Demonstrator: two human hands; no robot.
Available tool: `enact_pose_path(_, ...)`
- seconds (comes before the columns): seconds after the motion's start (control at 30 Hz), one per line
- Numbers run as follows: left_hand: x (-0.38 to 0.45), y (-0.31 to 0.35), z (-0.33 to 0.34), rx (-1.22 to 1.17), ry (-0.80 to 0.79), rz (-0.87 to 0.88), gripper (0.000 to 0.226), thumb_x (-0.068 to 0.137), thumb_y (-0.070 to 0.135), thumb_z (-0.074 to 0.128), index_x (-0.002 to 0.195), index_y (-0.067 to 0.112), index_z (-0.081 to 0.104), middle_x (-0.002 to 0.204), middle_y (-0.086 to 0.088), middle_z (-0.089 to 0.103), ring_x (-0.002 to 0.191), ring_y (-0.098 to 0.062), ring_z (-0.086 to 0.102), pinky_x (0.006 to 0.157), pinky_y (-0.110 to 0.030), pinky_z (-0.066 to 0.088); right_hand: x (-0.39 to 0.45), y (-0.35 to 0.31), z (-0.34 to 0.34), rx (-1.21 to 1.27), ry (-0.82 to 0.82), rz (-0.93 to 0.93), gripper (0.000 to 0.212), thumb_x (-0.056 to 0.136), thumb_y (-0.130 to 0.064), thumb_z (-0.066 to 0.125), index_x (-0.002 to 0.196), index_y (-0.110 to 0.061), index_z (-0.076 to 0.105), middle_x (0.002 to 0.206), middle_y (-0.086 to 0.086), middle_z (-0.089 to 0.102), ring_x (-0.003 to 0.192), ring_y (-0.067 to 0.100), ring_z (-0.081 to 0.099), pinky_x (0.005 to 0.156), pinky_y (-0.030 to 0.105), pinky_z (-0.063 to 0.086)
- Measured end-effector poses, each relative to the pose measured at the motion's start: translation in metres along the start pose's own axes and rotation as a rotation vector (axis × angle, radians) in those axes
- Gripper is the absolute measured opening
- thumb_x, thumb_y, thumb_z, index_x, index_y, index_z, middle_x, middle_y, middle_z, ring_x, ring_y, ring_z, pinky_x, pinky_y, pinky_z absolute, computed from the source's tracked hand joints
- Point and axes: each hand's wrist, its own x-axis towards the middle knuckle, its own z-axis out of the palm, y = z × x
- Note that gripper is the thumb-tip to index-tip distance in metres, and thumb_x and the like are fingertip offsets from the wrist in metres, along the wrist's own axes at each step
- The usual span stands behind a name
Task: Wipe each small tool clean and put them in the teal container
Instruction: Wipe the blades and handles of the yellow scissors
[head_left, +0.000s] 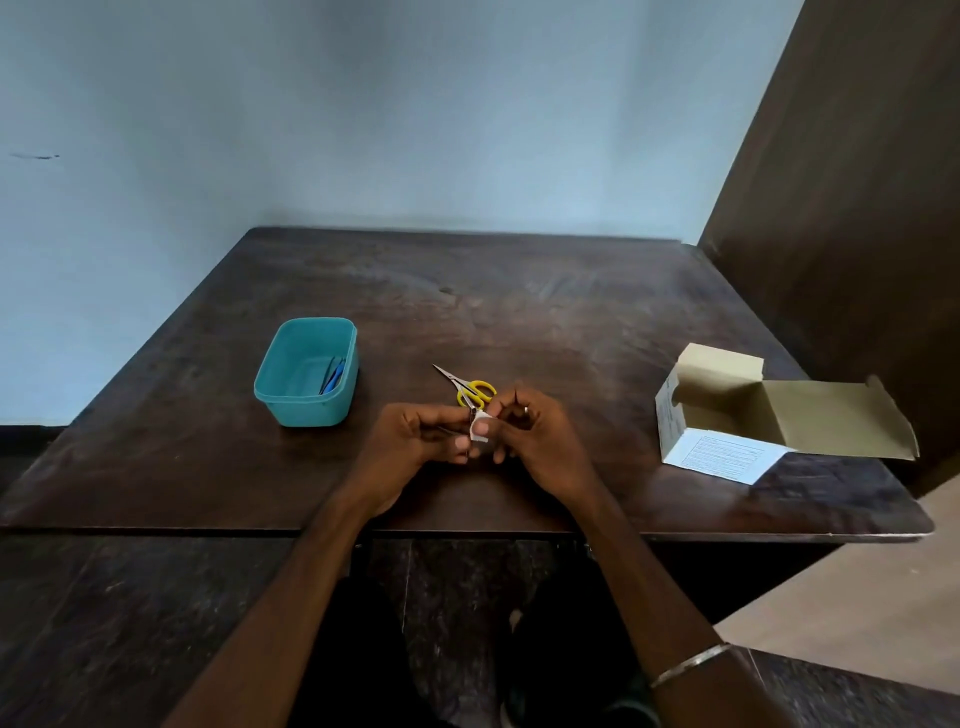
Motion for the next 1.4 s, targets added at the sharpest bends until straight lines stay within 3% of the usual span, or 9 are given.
enact_pose_path(0.27, 0.003, -0.005, 0.000, -0.003, 0.053, -0.019, 0.038, 0.078, -0.018, 0.066, 0.114, -0.008, 0.066, 0.094, -0.026, 0.073, 0.074, -0.026, 0.073, 0.065, -0.026, 0.059, 0.003, 0.012, -0.002, -0.055, -0.022, -0.014, 0.016, 0.080, 0.001, 0.077, 0.085, -0.002, 0.062, 0.076, 0.017, 0.071, 0.067, 0.028, 0.069, 0.057, 0.037, 0.052)
enact_pose_path(0.47, 0.001, -0.002, 0.000, 0.016, 0.028, -0.009, 0.037, 0.080, -0.018, 0.064, 0.114, -0.006, 0.067, 0.088, -0.021, 0.072, 0.075, -0.024, 0.070, 0.065, -0.025, 0.057, 0.003, 0.011, -0.001, -0.033, 0.033, -0.019, 0.017, 0.084, -0.003, 0.076, 0.088, 0.003, 0.060, 0.079, 0.027, 0.069, 0.057, 0.023, 0.065, 0.052, 0.030, 0.050)
enact_pose_path(0.57, 0.001, -0.001, 0.001, 0.009, 0.057, -0.026, 0.033, 0.083, -0.014, 0.063, 0.115, -0.007, 0.067, 0.090, -0.021, 0.073, 0.074, -0.026, 0.072, 0.064, -0.025, 0.058, 0.003, 0.011, -0.002, -0.040, -0.005, -0.027, 0.017, 0.081, 0.003, 0.076, 0.088, 0.001, 0.061, 0.078, 0.023, 0.069, 0.064, 0.028, 0.070, 0.054, 0.034, 0.052)
enact_pose_path(0.7, 0.003, -0.002, 0.001, 0.019, 0.107, -0.042, 0.028, 0.087, -0.002, 0.067, 0.114, -0.005, 0.067, 0.090, -0.020, 0.075, 0.076, -0.034, 0.073, 0.065, -0.029, 0.060, 0.005, 0.012, -0.002, -0.099, -0.022, -0.018, 0.024, 0.076, 0.005, 0.079, 0.083, -0.012, 0.064, 0.074, 0.007, 0.067, 0.062, 0.028, 0.062, 0.054, 0.036, 0.050)
enact_pose_path(0.77, 0.002, -0.002, 0.001, 0.041, 0.096, -0.035, 0.027, 0.085, -0.001, 0.069, 0.112, -0.004, 0.069, 0.089, -0.018, 0.075, 0.075, -0.033, 0.073, 0.065, -0.028, 0.060, 0.005, 0.014, -0.003, -0.090, -0.014, -0.015, 0.023, 0.075, 0.004, 0.080, 0.083, -0.012, 0.064, 0.074, 0.009, 0.067, 0.061, 0.031, 0.061, 0.055, 0.039, 0.049)
enact_pose_path(0.87, 0.000, 0.000, 0.003, 0.043, 0.073, -0.026, 0.023, 0.085, -0.001, 0.069, 0.108, 0.001, 0.072, 0.088, -0.017, 0.076, 0.075, -0.032, 0.073, 0.064, -0.028, 0.060, 0.005, 0.014, -0.003, -0.040, 0.018, -0.033, 0.021, 0.076, 0.001, 0.079, 0.083, -0.012, 0.065, 0.072, 0.009, 0.069, 0.056, 0.032, 0.063, 0.052, 0.032, 0.047)
enact_pose_path(1.0, -0.001, 0.004, 0.005, 0.037, 0.050, -0.022, 0.021, 0.087, -0.003, 0.065, 0.101, 0.010, 0.074, 0.088, -0.014, 0.076, 0.074, -0.032, 0.074, 0.063, -0.027, 0.060, 0.004, 0.010, -0.003, 0.004, 0.061, -0.036, 0.021, 0.080, 0.005, 0.076, 0.082, -0.012, 0.064, 0.069, -0.003, 0.068, 0.048, 0.016, 0.055, 0.045, 0.022, 0.043)
enact_pose_path(1.23, -0.001, 0.002, 0.003, 0.044, 0.068, -0.018, 0.020, 0.088, -0.003, 0.065, 0.106, 0.002, 0.072, 0.090, -0.020, 0.075, 0.074, -0.033, 0.073, 0.065, -0.029, 0.061, 0.003, 0.010, -0.004, 0.017, 0.003, -0.073, 0.014, 0.080, 0.004, 0.076, 0.083, -0.008, 0.068, 0.078, 0.009, 0.070, 0.059, 0.027, 0.057, 0.051, 0.033, 0.048)
enact_pose_path(1.4, -0.001, 0.003, 0.004, 0.026, 0.053, -0.027, 0.020, 0.087, -0.004, 0.065, 0.103, 0.007, 0.073, 0.085, -0.013, 0.076, 0.074, -0.032, 0.074, 0.064, -0.028, 0.060, 0.003, 0.010, -0.003, 0.005, 0.015, -0.070, 0.015, 0.081, 0.002, 0.076, 0.081, -0.011, 0.068, 0.076, 0.008, 0.069, 0.055, 0.026, 0.057, 0.048, 0.031, 0.047)
